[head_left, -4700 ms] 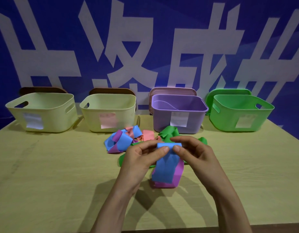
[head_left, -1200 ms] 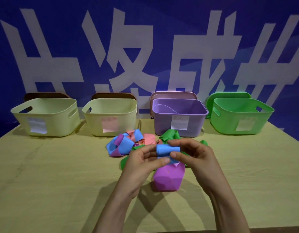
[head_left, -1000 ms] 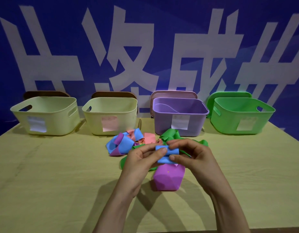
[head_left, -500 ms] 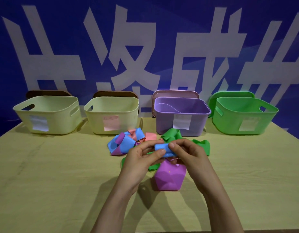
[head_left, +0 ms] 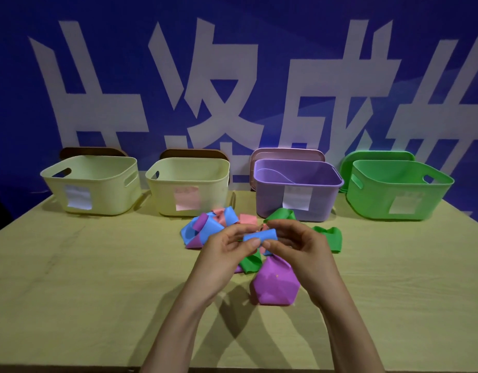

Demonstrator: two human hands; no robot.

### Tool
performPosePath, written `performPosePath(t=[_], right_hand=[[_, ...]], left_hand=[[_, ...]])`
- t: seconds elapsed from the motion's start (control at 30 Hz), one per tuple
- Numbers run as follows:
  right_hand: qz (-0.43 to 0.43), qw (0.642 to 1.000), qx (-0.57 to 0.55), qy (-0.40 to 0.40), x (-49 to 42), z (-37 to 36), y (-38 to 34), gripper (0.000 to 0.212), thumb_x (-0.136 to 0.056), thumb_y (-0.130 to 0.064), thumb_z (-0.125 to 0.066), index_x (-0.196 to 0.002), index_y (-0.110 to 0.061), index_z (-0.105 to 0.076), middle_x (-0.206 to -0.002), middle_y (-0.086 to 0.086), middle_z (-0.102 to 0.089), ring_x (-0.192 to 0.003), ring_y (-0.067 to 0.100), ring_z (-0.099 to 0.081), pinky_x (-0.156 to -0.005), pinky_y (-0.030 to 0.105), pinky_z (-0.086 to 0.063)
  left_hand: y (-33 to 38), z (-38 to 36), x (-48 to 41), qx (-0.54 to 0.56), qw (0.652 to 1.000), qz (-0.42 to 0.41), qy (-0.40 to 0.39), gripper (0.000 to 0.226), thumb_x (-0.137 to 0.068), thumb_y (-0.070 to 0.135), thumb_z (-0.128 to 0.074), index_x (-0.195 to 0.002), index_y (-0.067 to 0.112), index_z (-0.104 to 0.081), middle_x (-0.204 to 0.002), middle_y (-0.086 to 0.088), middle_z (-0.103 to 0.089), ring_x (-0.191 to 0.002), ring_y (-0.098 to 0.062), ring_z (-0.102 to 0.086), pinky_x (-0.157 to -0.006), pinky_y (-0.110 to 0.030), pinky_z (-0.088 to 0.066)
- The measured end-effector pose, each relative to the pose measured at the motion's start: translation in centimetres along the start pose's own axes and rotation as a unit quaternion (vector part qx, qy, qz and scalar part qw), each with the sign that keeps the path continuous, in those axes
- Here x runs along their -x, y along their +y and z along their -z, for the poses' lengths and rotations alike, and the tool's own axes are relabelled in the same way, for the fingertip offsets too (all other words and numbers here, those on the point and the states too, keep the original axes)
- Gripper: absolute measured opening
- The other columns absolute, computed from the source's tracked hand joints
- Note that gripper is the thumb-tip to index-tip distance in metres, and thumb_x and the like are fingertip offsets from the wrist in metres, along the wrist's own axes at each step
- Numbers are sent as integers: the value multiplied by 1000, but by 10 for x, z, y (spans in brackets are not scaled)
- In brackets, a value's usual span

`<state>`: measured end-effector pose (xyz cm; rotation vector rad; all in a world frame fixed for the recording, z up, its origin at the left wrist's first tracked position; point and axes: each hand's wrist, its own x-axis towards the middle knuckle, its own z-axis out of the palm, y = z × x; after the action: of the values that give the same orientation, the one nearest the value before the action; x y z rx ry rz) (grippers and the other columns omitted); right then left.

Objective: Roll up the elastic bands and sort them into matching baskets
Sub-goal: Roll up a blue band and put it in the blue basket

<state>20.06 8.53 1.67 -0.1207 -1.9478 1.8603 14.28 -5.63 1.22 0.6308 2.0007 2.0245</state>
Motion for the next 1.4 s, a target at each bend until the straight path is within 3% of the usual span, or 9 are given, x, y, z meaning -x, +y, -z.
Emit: performPosePath(t=[0.2, 0.37, 0.63, 0.73, 0.83, 0.97, 1.1, 1.23, 1.4], right_hand=[[-31, 997, -64, 39, 0, -5, -4, 39, -67, 5, -78, -101, -11, -67, -87, 8, -74, -82, 11, -70, -69, 19, -55], [-29, 993, -110, 9, -1, -17, 1, 24, -72, 11, -71, -87, -8, -71, -80, -5, -75, -76, 4, -69, -66, 14, -51], [-48, 995, -82, -3, -49, -32, 25, 27, -74, 10, -70, -98, -2, -69, -87, 3, -73, -77, 4, -67, -66, 13, -49], [-77, 995, -63, -6, -85, -40, 35, 23, -73, 7, -73, -90, -8, -70, -73, -6, -71, -68, 1, -64, -66, 14, -49], [-111, 991, -78, -8, -122, -53, 38, 24, -72, 9, -73, -83, -12, -68, -63, -9, -69, -62, -1, -63, -61, 12, -49], [-157, 985, -67, -20, -167, -82, 19, 22, -72, 4, -75, -87, -11, -69, -71, 0, -69, -66, 6, -64, -62, 17, -52], [-177, 981, -39, -66, -216, -128, -23, 21, -73, 3, -75, -83, -14, -68, -74, 1, -66, -65, 6, -61, -64, 16, -50], [-177, 975, -28, -134, -258, -187, -69, 21, -79, 1, -71, -99, -3, -69, -83, 8, -68, -67, 3, -62, -67, 16, -49], [-179, 970, -10, -167, -299, -266, -89, 16, -81, -9, -71, -89, -23, -71, -87, 5, -70, -77, 12, -63, -71, 32, -48]], left_hand=[[0, 7, 2, -24, 999, -3, -39, 19, -91, 13, -60, -107, 22, -64, -102, 5, -73, -103, -12, -66, -87, -32, -52], [-10, 8, 2, 26, 999, -25, 24, 17, -86, 7, -65, -98, 18, -66, -88, 4, -73, -83, -6, -69, -66, -15, -52], [-31, 20, -40, 79, 994, 28, 64, 25, -84, 1, -65, -98, 21, -67, -85, 7, -74, -82, -9, -70, -70, -14, -52], [-39, 30, -66, 52, 995, 53, 64, 29, -86, 1, -62, -114, 8, -65, -104, -4, -72, -97, -18, -67, -85, -21, -52], [-38, 45, -96, 52, 993, 83, 73, 34, -88, 4, -61, -121, 7, -62, -112, -9, -69, -99, -23, -67, -74, -14, -50], [-10, 70, -126, 93, 984, 100, 118, 28, -86, 2, -61, -113, 8, -65, -93, -1, -74, -83, -10, -69, -72, -15, -51], [36, 113, -152, 71, 974, 99, 191, 15, -86, -1, -62, -99, 5, -62, -90, -5, -69, -83, -11, -66, -79, -25, -54], [82, 175, -177, 59, 967, 89, 232, 11, -86, 1, -63, -97, 4, -63, -90, -5, -70, -81, -10, -67, -75, -22, -54], [114, 253, -200, 43, 958, 99, 265, 10, -87, 7, -66, -96, 6, -63, -88, 1, -71, -85, -19, -69, -84, -29, -54]])
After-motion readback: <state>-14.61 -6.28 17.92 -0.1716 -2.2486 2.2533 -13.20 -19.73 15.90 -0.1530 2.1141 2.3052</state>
